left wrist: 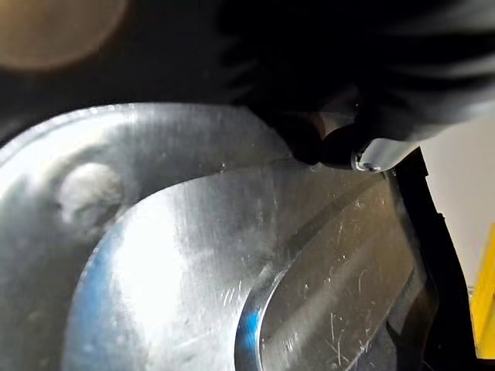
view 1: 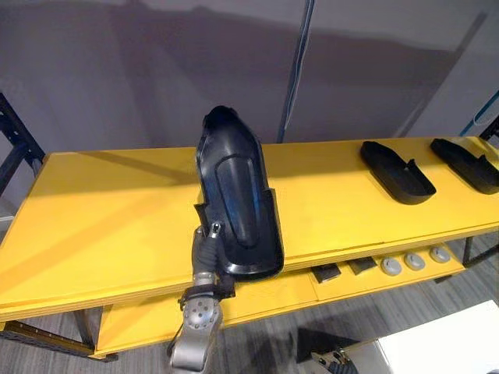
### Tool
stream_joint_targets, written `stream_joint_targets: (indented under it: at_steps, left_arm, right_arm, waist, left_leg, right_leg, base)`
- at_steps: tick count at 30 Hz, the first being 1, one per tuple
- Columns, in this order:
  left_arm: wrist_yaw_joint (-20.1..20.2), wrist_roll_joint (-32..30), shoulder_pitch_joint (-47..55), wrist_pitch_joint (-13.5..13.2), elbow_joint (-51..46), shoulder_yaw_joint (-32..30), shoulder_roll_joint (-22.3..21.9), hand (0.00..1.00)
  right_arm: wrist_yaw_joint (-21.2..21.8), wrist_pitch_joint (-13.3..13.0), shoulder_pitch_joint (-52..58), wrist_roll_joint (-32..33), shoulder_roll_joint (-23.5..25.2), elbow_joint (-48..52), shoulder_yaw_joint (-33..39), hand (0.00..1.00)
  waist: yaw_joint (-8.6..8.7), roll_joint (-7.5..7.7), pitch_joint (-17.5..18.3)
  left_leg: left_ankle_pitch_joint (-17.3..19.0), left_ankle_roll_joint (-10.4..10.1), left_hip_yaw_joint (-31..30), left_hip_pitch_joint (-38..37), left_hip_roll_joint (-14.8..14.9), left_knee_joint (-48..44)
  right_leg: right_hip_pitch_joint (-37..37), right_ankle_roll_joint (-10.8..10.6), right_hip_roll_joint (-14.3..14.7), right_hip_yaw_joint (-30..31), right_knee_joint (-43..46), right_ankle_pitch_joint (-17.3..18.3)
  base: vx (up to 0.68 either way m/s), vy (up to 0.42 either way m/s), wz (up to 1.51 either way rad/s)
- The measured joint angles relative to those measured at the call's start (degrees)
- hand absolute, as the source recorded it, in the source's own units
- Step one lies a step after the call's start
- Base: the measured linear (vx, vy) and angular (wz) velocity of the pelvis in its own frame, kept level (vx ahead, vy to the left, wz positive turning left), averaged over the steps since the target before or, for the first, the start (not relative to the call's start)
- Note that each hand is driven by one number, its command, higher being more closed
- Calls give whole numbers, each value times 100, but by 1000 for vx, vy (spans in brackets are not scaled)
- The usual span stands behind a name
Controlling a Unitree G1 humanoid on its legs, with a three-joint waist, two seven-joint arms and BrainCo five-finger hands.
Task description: Walk over and take plastic housings, then place them on the shelf
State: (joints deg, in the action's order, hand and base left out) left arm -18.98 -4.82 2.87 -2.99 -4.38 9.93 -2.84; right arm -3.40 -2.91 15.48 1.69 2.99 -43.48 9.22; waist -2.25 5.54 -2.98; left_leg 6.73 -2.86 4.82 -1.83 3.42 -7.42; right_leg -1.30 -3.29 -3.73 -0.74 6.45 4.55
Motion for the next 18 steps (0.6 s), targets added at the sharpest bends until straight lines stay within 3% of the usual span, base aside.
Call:
stream_joint_targets:
  at_steps: [5, 10, 13, 18]
  left_arm:
    - [-207, -81, -833, 156, 702, 20, 6, 100]
    - [-454, 431, -1780, 220, 1676, -82, -84, 100]
    - [-589, 690, -2143, 252, 2152, -359, -91, 100]
    - [-770, 793, -2600, 434, 2829, -458, -90, 100]
  right_arm:
    - [0, -2, -11, -29, -17, 5, -45, 0]
    - [-4, 4, -32, -49, -48, 7, -51, 0]
    - [-7, 26, -128, -55, -68, 2, -155, 0]
    - [-5, 46, -237, -127, -52, -4, -277, 0]
  waist:
    - [95, -7, 44]
    - [256, 1, 85]
    - [460, -22, 113]
    - [565, -44, 100]
  left_leg:
    - [-200, -37, 9, -79, 24, 432]
    - [-495, 24, 73, -165, -6, 831]
    - [-575, 18, 131, -255, -17, 1027]
    - [-612, -26, 175, -235, -18, 1129]
  right_leg:
    - [30, 63, 45, -30, -110, -105]
    - [128, 48, 47, 3, -217, -186]
    - [102, 42, 53, 20, -354, -232]
    - [119, 35, 59, 41, -506, -292]
  base:
    - [-105, -27, 3]
    - [-18, -2, -4]
    - [54, 18, -9]
    - [30, 14, -4]
